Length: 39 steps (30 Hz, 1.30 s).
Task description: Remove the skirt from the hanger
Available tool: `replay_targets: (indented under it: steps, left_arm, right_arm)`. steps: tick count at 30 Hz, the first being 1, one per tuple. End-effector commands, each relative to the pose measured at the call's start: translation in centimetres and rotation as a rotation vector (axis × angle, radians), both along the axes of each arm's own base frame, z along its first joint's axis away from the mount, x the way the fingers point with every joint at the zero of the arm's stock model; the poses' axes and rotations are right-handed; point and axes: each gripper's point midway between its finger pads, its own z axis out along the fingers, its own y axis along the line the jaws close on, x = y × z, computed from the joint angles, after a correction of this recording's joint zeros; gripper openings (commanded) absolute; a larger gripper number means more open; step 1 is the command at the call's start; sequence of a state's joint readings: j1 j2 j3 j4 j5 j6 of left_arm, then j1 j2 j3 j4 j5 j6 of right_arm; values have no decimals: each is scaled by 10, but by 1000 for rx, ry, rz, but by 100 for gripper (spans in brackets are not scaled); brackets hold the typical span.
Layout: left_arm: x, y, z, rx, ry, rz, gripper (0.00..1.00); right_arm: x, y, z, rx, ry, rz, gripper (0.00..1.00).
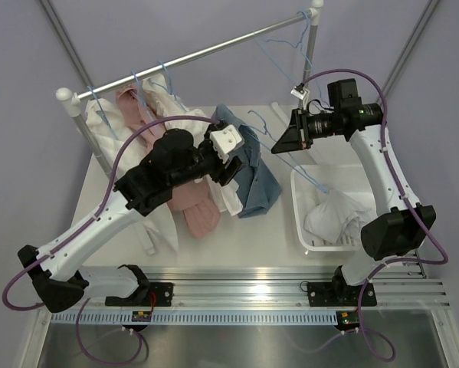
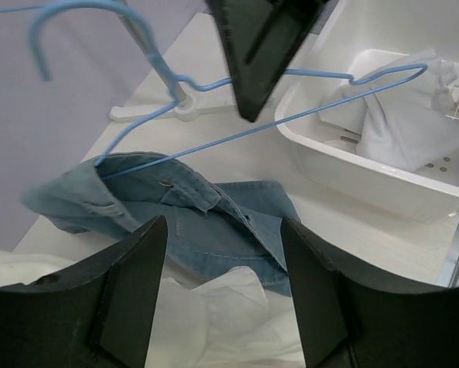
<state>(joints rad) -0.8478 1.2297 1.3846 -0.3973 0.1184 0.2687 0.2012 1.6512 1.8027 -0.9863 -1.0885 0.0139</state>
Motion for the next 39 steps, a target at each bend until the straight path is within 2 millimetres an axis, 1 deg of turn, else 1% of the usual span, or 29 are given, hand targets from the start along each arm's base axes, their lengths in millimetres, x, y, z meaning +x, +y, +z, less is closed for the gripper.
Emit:
replay_targets:
  steps: [1,2,3,4,5,6,7,8,14,16,19,20,22,23,24,25,26,27,28,30,31,33,34,36,37,38,39]
  left_arm:
    - [0,16,39,-101,-70,65,65]
    - [-1,17,41,-108,-71,66,66]
    - [-4,20,44,-120,-69,69,66]
    - [-4,21,46,-127,-70,72,66]
    - [-6,21,45,-131,-65,72,67]
    - [-6,22,45,-137,-60,73,67]
    - [-8,22,47,-144,-60,72,67]
    - [-8,22,44,-145,-52,70,67]
    - [-11,22,45,-178,-39,70,68]
    - [-9,23,45,-179,-39,85,68]
    - [-5,26,47,-181,-46,110,69]
    - [-2,24,43,-171,-41,116,69]
    - [2,19,42,-173,-39,118,69]
    - [4,14,42,-175,-33,105,69]
    - [9,5,33,-160,-12,99,69]
    - [12,-1,31,-155,-7,92,69]
    - [16,-5,32,-157,-7,94,69]
    - [23,-13,22,-135,11,100,69]
    - [27,-16,20,-129,13,104,69]
    - [35,-20,17,-120,10,120,70]
    - [40,-24,9,-104,17,128,70]
    - [46,-28,1,-77,9,127,70]
    - [55,-30,-13,-42,13,155,70]
    - [64,-34,-21,-11,8,162,70]
    - [66,-37,-28,5,18,161,70]
    - [72,-43,-41,32,33,168,70]
    - [77,-44,-45,41,39,183,70]
  right_arm:
    - [-39,-24,17,-11,-263,154,0]
    - [-52,-29,11,-25,-208,172,0]
    - [-57,-32,7,-42,-207,191,0]
    - [-61,-35,2,-60,-249,234,0]
    - [-74,-39,1,-73,-199,252,0]
    - [-71,-42,-8,-104,-182,255,0]
    - [-71,-44,-11,-122,-166,246,0]
    - [-74,-49,-16,-157,-176,242,0]
    - [-82,-66,-25,-281,-262,247,0]
    - [-83,-73,-29,-304,-291,251,0]
    - [-97,-81,-45,-353,-283,272,0]
    - [-102,-86,-52,-379,-275,277,0]
    - [-104,-88,-55,-393,-283,276,0]
    - [-103,-88,-51,-391,-297,268,0]
    - [-103,-87,-48,-388,-305,260,0]
    - [-101,-87,-44,-386,-316,248,0]
    - [-99,-88,-39,-389,-337,234,0]
    - [-98,-89,-37,-393,-343,220,0]
    - [-94,-92,-35,-402,-364,205,0]
    - [-93,-101,-34,-420,-378,173,0]
    - [-95,-104,-34,-424,-384,174,0]
    - [-100,-111,-36,-427,-394,177,0]
    - [-103,-113,-40,-426,-373,176,0]
    - [-109,-114,-40,-426,-394,181,0]
    - [-107,-120,-40,-432,-390,151,0]
    - [-108,-121,-39,-434,-394,145,0]
    - [-109,-121,-38,-433,-398,141,0]
